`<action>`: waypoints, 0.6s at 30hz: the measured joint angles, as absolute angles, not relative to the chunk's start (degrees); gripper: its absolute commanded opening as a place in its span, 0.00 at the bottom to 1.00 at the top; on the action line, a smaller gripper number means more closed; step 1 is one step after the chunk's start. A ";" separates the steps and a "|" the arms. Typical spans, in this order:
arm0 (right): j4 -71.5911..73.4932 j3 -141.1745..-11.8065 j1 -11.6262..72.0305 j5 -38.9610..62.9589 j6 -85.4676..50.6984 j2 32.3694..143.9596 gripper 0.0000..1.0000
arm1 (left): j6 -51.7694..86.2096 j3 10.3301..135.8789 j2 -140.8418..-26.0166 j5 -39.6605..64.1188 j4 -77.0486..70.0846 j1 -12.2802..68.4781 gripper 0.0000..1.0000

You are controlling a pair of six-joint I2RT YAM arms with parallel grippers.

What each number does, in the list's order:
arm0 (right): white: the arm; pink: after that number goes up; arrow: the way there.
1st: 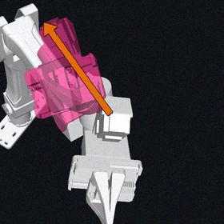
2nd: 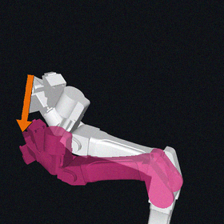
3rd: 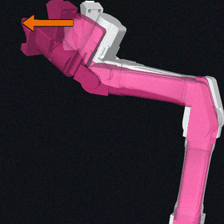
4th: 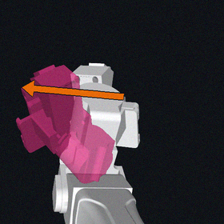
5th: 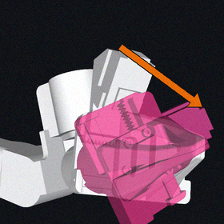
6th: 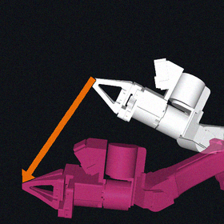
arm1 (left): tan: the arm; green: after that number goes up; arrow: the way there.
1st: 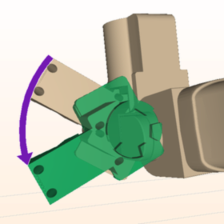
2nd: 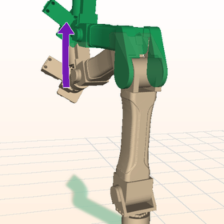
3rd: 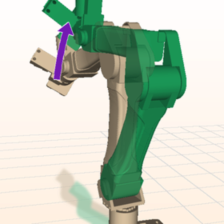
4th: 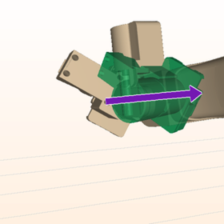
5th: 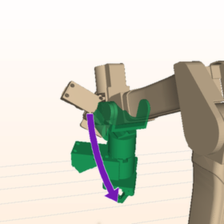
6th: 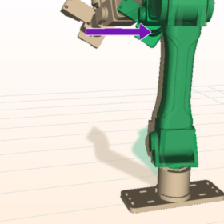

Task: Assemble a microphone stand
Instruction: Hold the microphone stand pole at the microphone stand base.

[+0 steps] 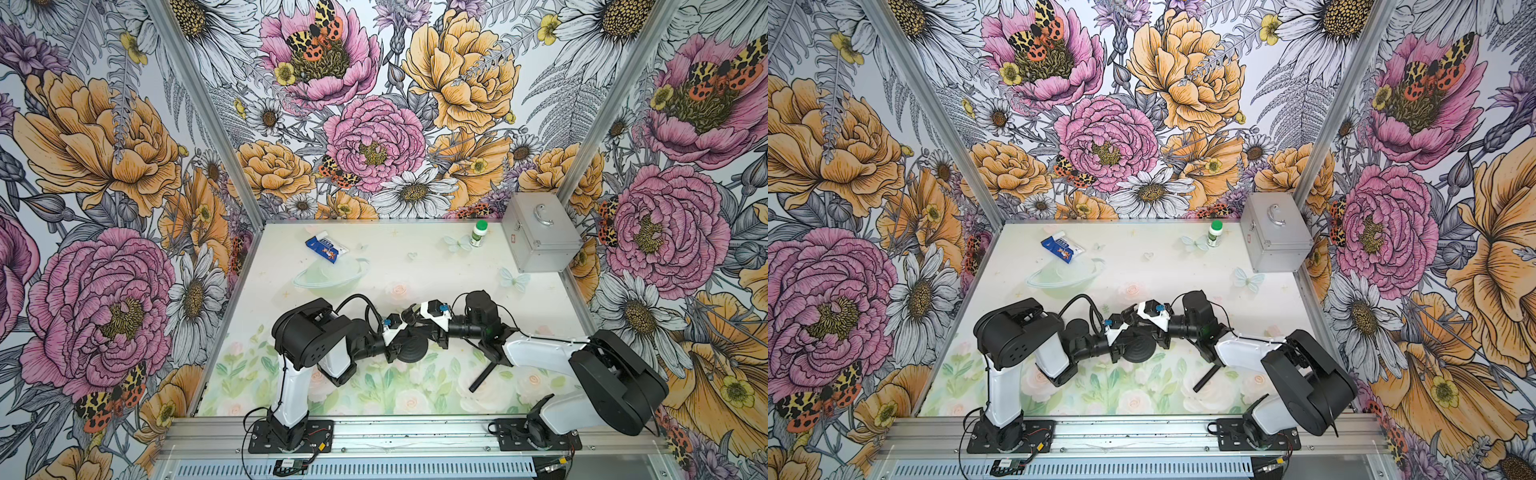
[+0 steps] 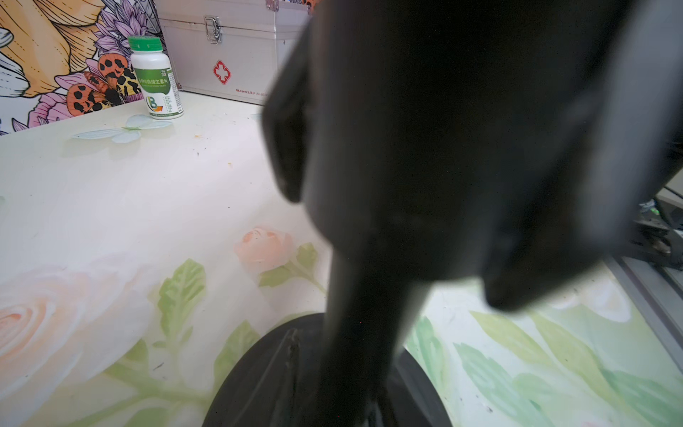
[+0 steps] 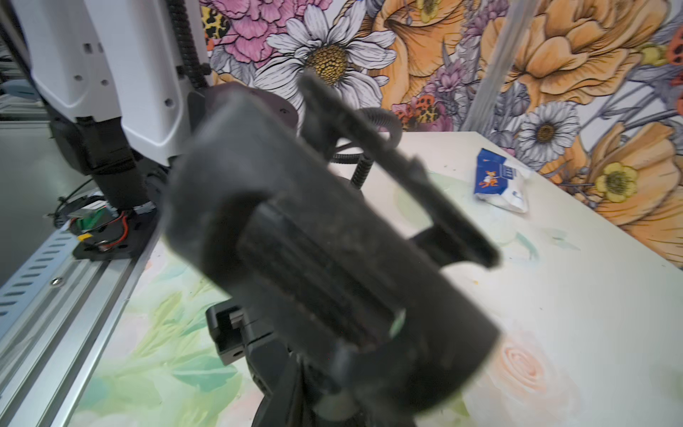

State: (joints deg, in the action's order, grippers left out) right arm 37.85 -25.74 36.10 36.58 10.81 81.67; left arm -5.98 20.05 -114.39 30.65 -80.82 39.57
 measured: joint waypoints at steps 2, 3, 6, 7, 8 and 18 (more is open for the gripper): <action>40.69 -23.73 38.94 29.19 7.68 80.51 0.02 | -5.93 20.05 -114.39 30.55 -80.79 39.55 0.30; 41.12 -23.51 39.75 27.00 6.76 80.38 0.04 | -5.96 20.05 -114.39 30.52 -80.79 39.55 0.29; 41.32 -23.64 40.58 23.53 5.76 80.38 0.19 | -5.72 20.43 -114.41 30.30 -80.71 39.57 0.26; 40.95 -23.86 40.49 23.77 6.02 80.38 0.23 | -5.39 20.67 -114.41 30.30 -80.62 39.57 0.25; 40.27 -24.23 40.34 24.64 6.70 80.38 0.25 | -5.17 20.78 -114.41 30.33 -80.62 39.57 0.25; 29.87 -32.91 30.15 49.04 18.09 86.89 0.30 | -4.89 20.75 -114.41 30.09 -80.44 39.55 0.22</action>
State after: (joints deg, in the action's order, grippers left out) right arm 29.87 -32.91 30.15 49.04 18.09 86.89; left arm -4.89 20.75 -114.41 30.09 -80.44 39.55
